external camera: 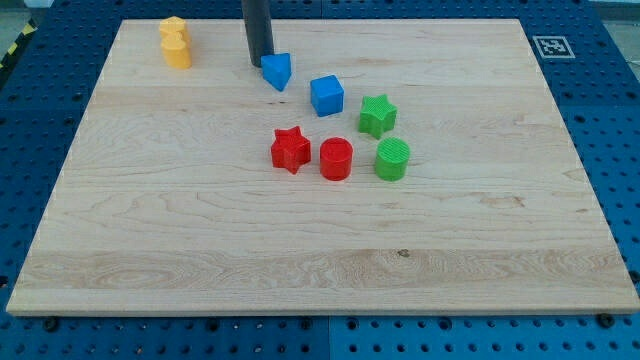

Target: Push the blue triangle down a bit

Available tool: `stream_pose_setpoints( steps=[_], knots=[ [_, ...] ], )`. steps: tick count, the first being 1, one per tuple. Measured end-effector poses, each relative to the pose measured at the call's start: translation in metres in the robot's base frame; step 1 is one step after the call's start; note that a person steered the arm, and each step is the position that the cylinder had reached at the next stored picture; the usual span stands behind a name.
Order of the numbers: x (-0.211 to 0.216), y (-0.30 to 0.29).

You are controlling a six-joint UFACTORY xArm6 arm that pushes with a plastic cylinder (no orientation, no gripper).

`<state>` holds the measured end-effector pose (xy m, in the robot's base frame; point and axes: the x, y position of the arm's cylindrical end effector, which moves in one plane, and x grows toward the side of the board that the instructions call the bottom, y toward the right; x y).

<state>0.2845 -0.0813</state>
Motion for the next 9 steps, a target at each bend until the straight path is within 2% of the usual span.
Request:
stream_pose_setpoints(
  steps=[6,7,9],
  knots=[
    [0.024,0.011],
    [0.024,0.004],
    [0.023,-0.057]
  ],
)
